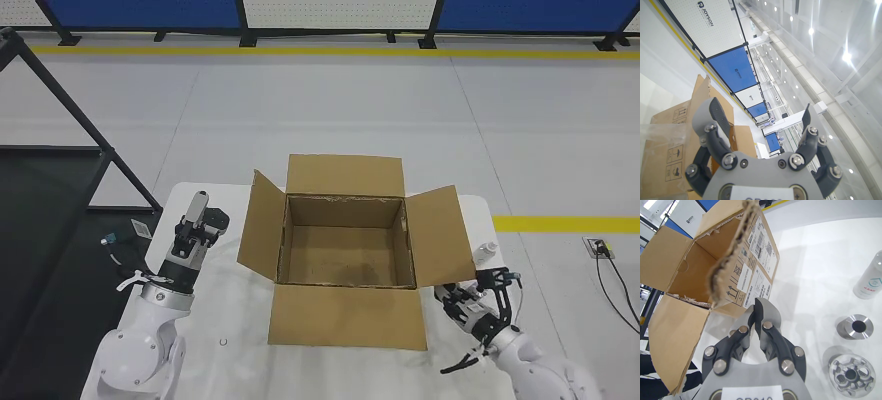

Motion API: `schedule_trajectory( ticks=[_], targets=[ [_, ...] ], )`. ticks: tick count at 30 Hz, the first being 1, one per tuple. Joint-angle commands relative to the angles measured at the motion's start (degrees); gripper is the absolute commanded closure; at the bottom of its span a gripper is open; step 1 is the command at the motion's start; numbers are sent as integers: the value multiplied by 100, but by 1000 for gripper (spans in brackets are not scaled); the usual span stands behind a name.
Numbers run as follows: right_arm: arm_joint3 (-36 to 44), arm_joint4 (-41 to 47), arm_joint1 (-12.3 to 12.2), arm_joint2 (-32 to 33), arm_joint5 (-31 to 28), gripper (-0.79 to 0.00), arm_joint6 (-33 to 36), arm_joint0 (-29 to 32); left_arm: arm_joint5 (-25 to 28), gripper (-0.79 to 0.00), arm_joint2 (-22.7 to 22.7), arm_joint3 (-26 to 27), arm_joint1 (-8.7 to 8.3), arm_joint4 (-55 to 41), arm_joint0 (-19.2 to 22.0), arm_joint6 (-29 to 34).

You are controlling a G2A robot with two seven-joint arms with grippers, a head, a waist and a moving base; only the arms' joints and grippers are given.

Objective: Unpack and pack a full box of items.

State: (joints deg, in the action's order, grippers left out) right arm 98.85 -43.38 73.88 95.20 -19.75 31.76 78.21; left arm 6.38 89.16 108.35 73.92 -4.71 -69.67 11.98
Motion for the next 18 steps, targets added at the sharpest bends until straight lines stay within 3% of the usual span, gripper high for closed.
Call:
schedule_trajectory(
  ticks=[1,7,18],
  targets=[
    [-121,16,-3,-56,-36,0,-147,-72,0,-785,0,0,0,0,0,0],
    [-402,17,-7,-293,-163,0,-488,-292,0,-785,0,0,0,0,0,0],
    [-907,88,-29,-779,-519,0,-466,-818,0,-785,0,0,0,0,0,0]
  ],
)
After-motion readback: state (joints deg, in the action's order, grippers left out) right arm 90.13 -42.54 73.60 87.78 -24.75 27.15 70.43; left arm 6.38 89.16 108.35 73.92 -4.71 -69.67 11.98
